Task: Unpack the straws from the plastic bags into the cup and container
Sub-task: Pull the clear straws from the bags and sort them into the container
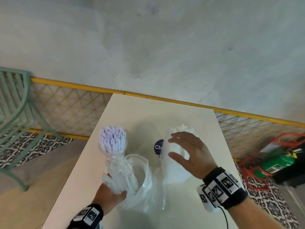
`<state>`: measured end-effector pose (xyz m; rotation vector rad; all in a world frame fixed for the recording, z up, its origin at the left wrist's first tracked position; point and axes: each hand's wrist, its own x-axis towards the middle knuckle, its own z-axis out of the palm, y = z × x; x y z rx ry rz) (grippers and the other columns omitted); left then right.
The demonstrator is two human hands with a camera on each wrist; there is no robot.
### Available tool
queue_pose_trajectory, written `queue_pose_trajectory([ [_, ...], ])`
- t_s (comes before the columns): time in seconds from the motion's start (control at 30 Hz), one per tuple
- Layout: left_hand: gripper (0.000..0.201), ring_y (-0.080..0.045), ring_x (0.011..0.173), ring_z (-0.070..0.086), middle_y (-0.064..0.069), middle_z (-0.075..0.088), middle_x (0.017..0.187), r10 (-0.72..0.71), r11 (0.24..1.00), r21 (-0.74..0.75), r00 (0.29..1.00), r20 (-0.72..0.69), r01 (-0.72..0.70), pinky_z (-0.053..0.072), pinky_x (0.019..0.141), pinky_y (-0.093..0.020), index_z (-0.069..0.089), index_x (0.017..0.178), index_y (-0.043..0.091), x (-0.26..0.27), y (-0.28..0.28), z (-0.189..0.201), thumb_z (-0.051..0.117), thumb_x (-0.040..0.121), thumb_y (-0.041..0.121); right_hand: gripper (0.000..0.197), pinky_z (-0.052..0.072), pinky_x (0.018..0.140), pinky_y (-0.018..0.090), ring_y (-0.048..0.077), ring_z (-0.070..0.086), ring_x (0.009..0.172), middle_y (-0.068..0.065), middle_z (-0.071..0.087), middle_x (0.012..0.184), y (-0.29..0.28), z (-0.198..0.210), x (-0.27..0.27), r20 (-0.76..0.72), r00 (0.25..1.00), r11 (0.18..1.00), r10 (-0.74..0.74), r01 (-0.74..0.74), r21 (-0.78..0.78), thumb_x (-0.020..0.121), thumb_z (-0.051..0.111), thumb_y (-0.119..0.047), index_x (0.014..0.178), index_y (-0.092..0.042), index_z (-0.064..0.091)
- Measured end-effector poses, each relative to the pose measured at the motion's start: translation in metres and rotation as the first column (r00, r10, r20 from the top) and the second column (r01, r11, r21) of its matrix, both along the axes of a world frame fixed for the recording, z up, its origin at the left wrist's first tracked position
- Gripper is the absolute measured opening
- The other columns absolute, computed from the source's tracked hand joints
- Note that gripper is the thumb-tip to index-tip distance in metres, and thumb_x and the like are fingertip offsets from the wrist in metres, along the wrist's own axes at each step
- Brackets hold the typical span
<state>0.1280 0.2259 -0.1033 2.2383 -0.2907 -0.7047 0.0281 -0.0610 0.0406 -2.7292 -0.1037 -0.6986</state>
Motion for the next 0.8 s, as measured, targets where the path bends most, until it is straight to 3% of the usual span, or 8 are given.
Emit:
queue_pose_trajectory([
  [0.07, 0.024, -0.023, 0.076, 0.069, -0.015, 0.074, 0.083, -0.009, 1.000, 0.002, 1.000, 0.011, 0.009, 0.043, 0.060, -0.007, 0.061, 0.073, 0.013, 0.000, 0.000, -0.001, 0.079, 0.075, 0.028, 0.036, 0.048, 0.097, 0.029, 0.010, 0.056, 0.119, -0.008, 0.064, 0.125, -0.001, -0.013, 0.000, 0.011, 1.000, 0.997, -0.012, 0.012, -0.078, 0.092, 0.059, -0.050, 0.114, -0.023, 0.068],
  [0.17, 0.027, -0.022, 0.076, 0.070, -0.015, 0.074, 0.081, 0.009, 1.000, -0.002, 1.000, 0.006, -0.009, 0.042, 0.060, -0.005, 0.066, 0.077, 0.008, 0.002, 0.001, -0.004, 0.081, 0.073, 0.030, 0.044, 0.060, 0.072, 0.028, 0.003, 0.066, 0.099, -0.006, 0.057, 0.133, -0.006, -0.016, 0.001, 0.116, 0.991, 0.994, -0.072, 0.062, 0.087, 0.089, 0.071, -0.028, 0.130, -0.024, 0.054],
  [0.27, 0.030, -0.003, 0.061, 0.064, -0.008, 0.073, 0.073, 0.021, 1.000, -0.017, 1.000, -0.005, -0.021, 0.043, 0.058, -0.005, 0.069, 0.078, 0.001, 0.002, 0.001, -0.005, 0.082, 0.071, 0.027, 0.065, 0.058, 0.065, 0.018, 0.004, 0.069, 0.090, -0.002, 0.043, 0.143, -0.014, -0.005, 0.004, 0.239, 0.959, 0.957, -0.156, 0.086, 0.278, 0.081, 0.077, -0.005, 0.134, -0.027, 0.046],
  [0.37, 0.020, 0.005, 0.059, 0.059, 0.008, 0.070, 0.062, 0.023, 0.999, -0.022, 1.000, -0.004, -0.023, 0.042, 0.056, -0.006, 0.069, 0.074, 0.013, 0.001, 0.002, -0.003, 0.083, 0.070, 0.026, 0.053, 0.055, 0.069, 0.014, 0.005, 0.068, 0.089, 0.002, 0.044, 0.141, -0.021, 0.000, 0.006, 0.283, 0.945, 0.969, -0.162, 0.099, 0.225, 0.082, 0.074, -0.002, 0.126, -0.024, 0.052],
  [0.5, 0.020, 0.008, 0.059, 0.061, 0.005, 0.069, 0.061, 0.033, 0.999, -0.035, 0.999, -0.019, -0.034, 0.041, 0.058, -0.005, 0.068, 0.072, 0.016, 0.002, 0.002, -0.002, 0.084, 0.069, 0.027, 0.026, 0.056, 0.083, 0.027, 0.014, 0.066, 0.105, 0.004, 0.064, 0.124, -0.034, -0.025, 0.001, 0.277, 0.924, 0.963, -0.263, 0.232, 0.140, 0.097, 0.060, -0.018, 0.120, -0.011, 0.066],
  [0.57, 0.027, 0.013, 0.060, 0.059, 0.010, 0.066, 0.062, 0.017, 0.998, -0.055, 1.000, -0.009, -0.018, 0.042, 0.060, -0.005, 0.058, 0.064, 0.025, 0.001, 0.002, 0.000, 0.084, 0.069, 0.025, 0.041, 0.052, 0.097, 0.038, 0.017, 0.056, 0.126, 0.001, 0.062, 0.132, -0.032, -0.049, -0.006, 0.145, 0.934, 0.943, -0.327, 0.313, 0.113, 0.103, 0.040, -0.034, 0.129, -0.012, 0.063],
  [0.67, 0.036, 0.006, 0.058, 0.058, 0.013, 0.062, 0.066, 0.016, 0.997, -0.073, 1.000, 0.011, -0.016, 0.041, 0.059, -0.004, 0.050, 0.062, 0.029, -0.001, 0.000, 0.004, 0.085, 0.069, 0.021, 0.054, 0.043, 0.106, 0.051, 0.021, 0.041, 0.140, -0.004, 0.050, 0.145, -0.026, -0.068, -0.016, 0.038, 0.954, 0.954, -0.297, 0.294, 0.062, 0.105, 0.024, -0.045, 0.140, -0.017, 0.053],
  [0.8, 0.035, 0.006, 0.069, 0.055, 0.011, 0.063, 0.072, 0.008, 0.996, -0.085, 1.000, 0.023, -0.006, 0.036, 0.062, -0.005, 0.052, 0.067, 0.031, -0.002, -0.001, 0.006, 0.084, 0.070, 0.019, 0.075, 0.029, 0.116, 0.045, 0.019, 0.027, 0.147, -0.004, 0.038, 0.154, -0.025, -0.054, -0.015, -0.031, 0.959, 0.958, -0.280, 0.282, 0.053, 0.091, 0.043, -0.066, 0.148, -0.019, 0.040],
])
